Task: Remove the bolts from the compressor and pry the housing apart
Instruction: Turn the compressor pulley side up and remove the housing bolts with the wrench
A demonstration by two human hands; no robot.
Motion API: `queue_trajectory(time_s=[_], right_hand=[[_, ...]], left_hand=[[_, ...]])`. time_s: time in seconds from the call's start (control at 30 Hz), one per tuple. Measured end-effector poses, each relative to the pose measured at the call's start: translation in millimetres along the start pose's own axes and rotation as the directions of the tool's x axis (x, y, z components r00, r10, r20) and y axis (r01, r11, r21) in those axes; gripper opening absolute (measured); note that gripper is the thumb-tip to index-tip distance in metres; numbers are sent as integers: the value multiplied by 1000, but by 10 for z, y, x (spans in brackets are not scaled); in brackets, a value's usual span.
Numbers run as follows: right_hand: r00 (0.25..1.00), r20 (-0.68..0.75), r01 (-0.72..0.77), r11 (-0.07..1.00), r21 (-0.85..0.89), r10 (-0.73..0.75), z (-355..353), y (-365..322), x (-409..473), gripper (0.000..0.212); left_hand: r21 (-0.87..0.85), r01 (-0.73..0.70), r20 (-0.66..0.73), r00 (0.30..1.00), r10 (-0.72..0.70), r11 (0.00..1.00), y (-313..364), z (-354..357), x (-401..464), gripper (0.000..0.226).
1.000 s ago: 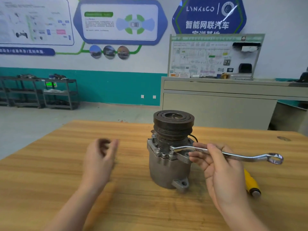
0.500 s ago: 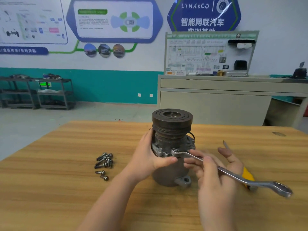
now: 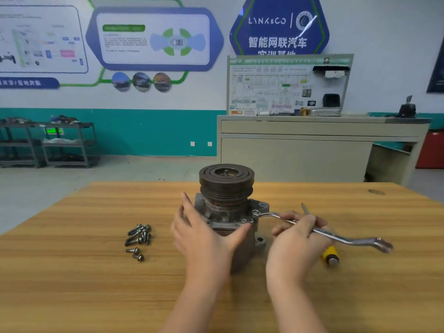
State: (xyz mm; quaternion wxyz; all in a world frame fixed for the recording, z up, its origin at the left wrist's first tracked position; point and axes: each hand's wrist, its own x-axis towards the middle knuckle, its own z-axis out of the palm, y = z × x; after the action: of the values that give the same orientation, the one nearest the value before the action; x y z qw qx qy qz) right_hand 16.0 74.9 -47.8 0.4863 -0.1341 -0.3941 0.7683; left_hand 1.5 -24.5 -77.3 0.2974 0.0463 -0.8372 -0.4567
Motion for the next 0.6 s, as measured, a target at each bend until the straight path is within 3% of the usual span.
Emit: queue_trajectory(time_s=[0.1, 0.13, 0.2, 0.27, 0.3, 0.33, 0.37, 0.43, 0.47, 0.53, 0.6], right_hand=[[956, 126, -265, 964, -18, 265, 17, 112, 490, 21], [891, 199, -408, 912, -42, 408, 55, 135, 653, 21], [681, 381, -627, 766, -138, 626, 135, 164, 889, 22], [527, 498, -684, 691, -231, 688, 200, 176, 1014, 22], [511, 520, -688, 688, -231, 685, 234, 143, 1035, 21], [548, 528, -685, 710, -162, 649, 242, 106, 1042, 20], [632, 520, -654, 755, -42, 575, 217, 70, 1037, 19], [809, 466, -477, 864, 163, 359, 91, -16, 957, 15], [869, 436, -338, 923, 182, 232, 13, -39, 878, 14], [909, 415, -22, 995, 97, -20, -135, -24, 665, 13], [873, 449, 191, 980, 46, -191, -206, 26, 449, 10]], left_hand=[[-151, -18, 188, 981, 47, 988, -187, -216, 307, 143], [-231, 4, 262, 963, 59, 973, -248, -269, 416, 140], [-316, 26, 389, 915, 105, 948, -347, -325, 570, 131], [-343, 3, 447, 880, 161, 939, -423, -316, 637, 119], [-365, -2, 452, 874, 179, 931, -462, -299, 657, 112], [-384, -3, 456, 869, 192, 923, -495, -287, 664, 106], [-397, -8, 461, 863, 207, 918, -525, -282, 668, 104], [-406, -29, 466, 853, 234, 913, -562, -284, 645, 107], [-400, -43, 459, 855, 241, 915, -572, -287, 621, 109], [-361, -89, 408, 880, 243, 928, -552, -275, 543, 108], [-324, -130, 326, 915, 239, 937, -539, -236, 461, 112]])
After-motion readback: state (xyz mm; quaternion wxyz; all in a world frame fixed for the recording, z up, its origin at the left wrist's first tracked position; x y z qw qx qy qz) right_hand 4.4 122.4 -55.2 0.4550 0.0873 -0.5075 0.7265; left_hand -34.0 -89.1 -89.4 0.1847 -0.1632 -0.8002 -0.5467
